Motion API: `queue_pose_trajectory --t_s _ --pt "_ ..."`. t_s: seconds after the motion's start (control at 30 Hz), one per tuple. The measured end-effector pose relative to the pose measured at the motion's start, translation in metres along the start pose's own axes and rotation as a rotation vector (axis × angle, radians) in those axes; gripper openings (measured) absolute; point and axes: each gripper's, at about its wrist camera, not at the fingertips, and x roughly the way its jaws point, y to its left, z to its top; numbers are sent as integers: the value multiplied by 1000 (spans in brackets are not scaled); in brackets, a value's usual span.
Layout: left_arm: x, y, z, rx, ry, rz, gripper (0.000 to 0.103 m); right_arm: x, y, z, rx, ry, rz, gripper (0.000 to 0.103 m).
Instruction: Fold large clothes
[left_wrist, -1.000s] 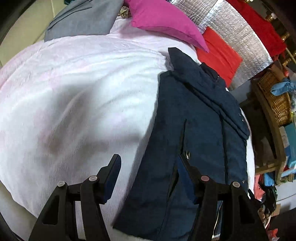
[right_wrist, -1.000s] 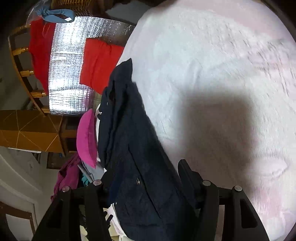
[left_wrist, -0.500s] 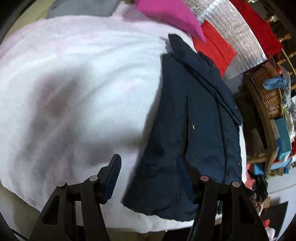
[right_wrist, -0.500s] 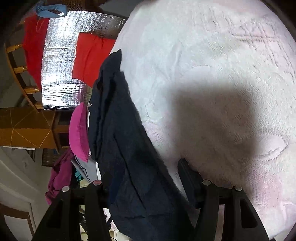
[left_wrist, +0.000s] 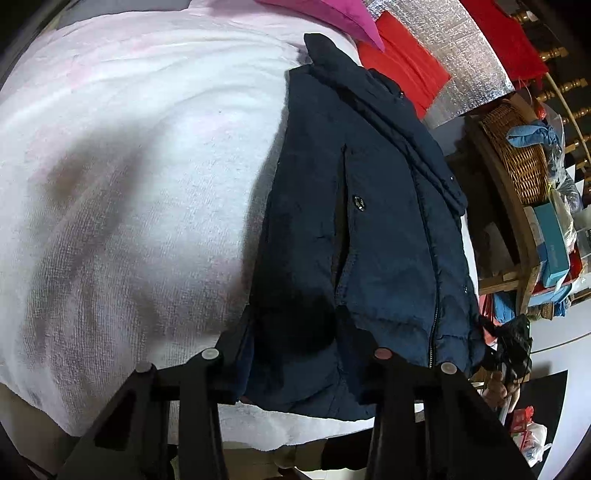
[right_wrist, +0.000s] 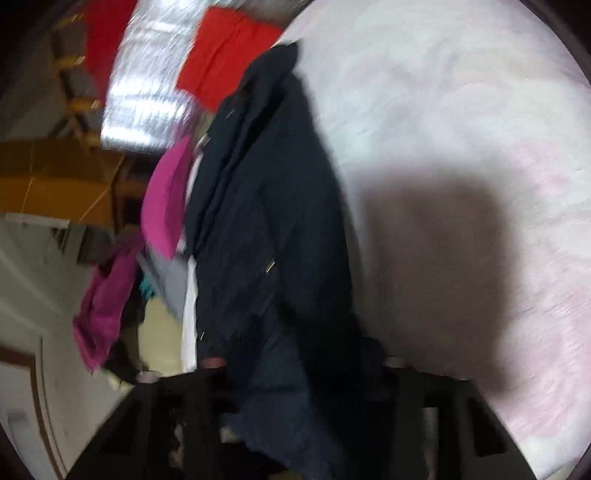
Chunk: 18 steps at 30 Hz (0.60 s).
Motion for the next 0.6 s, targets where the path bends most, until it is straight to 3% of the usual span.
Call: queue_pose_trajectory --t_s 0.07,0.23,0.37,0.5,0.6 --pt "1 4 1 -20 12 -1 49 3 7 -6 -43 -4 -47 39" --pt "-1 4 -1 -12 10 -24 47 16 7 -9 -52 27 -109 39" --pt "3 -3 -2 20 12 -12 31 19 18 -14 -123 8 -189 28" --pt "7 -8 -2 34 5 4 32 17 13 -13 -111 -10 -206 27" --pt "7 -4 -3 13 13 -19 40 16 9 -13 -100 -11 -197 27"
